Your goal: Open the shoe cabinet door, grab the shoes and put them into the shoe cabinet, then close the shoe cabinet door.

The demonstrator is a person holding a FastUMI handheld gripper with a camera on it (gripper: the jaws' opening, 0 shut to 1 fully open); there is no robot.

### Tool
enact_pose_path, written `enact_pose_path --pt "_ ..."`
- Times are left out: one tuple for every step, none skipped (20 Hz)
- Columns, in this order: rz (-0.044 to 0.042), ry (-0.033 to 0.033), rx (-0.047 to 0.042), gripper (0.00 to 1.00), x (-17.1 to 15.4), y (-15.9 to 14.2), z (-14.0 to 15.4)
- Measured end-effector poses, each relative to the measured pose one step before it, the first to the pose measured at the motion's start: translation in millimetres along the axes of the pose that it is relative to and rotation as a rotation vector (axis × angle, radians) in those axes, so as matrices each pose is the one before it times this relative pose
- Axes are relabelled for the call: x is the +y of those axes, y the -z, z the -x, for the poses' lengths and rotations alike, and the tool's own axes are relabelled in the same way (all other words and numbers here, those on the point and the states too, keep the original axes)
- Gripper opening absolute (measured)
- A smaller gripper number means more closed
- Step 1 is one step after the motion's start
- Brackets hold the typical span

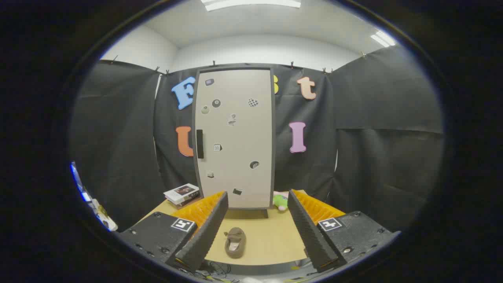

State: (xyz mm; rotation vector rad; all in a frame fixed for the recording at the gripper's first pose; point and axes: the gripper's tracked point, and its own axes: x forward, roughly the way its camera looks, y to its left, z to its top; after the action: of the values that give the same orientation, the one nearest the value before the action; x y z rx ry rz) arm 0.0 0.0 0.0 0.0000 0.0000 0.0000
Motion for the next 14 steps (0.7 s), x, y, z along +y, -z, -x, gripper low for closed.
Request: enact_pose_path --pt "-0.00199 -0.00010 -0.00160 0.99 1.55 0.08 0.27" --pt "-0.00126 -0.00055 0.00085 0.99 2.41 -1.39 1.02" --pt "-0.00217 -0.00498 0.00018 0.99 3.30 -0.91 0.93" --pt "0.00023 -0.00183 -0.00155 0.99 3.14 -1.36 1.14" --pt "0.00403 -0.00261 -0.00403 0.99 2.67 -1.73 0.87" --pt "0.00450 -0.00536 -0.00806 0.99 3.43 -2.84 0.79" --pt "0.00234 0.00011 -0.00675 0.99 2.17 -1.66 1.40" --pt "0.00194 0.00348 -0.00194 0.99 0.63 -1.28 1.18" --pt "0.00038 -0.00024 -0.00350 0.99 0.80 -0.06 -0.03" --pt "-0.00003 0.00483 0.00239 0.99 0.38 -1.00 -0.28" --pt "-0.00211 0.00404 -0.00006 0.99 0.89 0.62 0.63" --pt "-0.00438 0.00390 0.00175 0.99 1.78 -1.38 -0.41" --pt "-0.00461 0.00236 0.00464 0.99 1.78 -1.02 -0.56" --pt "-0.00412 -0.00295 0.00386 0.99 3.33 0.44 -2.50"
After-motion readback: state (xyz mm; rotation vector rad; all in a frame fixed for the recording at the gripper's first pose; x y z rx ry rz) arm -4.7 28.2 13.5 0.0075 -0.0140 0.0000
